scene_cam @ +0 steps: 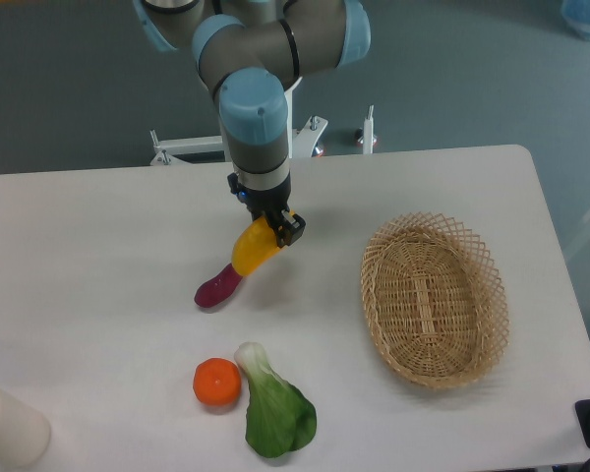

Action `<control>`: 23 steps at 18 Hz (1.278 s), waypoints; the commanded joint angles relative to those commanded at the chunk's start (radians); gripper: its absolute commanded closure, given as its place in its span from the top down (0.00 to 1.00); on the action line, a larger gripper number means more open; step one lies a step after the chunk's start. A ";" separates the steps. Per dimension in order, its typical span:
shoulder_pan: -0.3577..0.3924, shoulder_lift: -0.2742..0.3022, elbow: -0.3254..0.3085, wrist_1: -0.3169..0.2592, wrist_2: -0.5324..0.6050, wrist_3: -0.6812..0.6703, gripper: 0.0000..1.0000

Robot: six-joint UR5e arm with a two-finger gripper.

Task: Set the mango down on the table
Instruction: 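Carry the mango away from the basket toward the purple sweet potato, then lower the mango onto the table beside the sweet potato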

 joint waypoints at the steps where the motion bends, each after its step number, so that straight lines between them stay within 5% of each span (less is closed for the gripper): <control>1: 0.000 -0.002 -0.002 0.000 0.020 0.003 0.39; 15: 0.000 -0.060 -0.019 0.002 0.051 -0.009 0.43; 17: 0.000 -0.067 -0.015 0.002 0.051 -0.008 0.50; 21: 0.000 -0.069 -0.011 0.002 0.051 -0.011 0.89; 23: 0.000 -0.069 -0.008 0.002 0.051 -0.011 0.99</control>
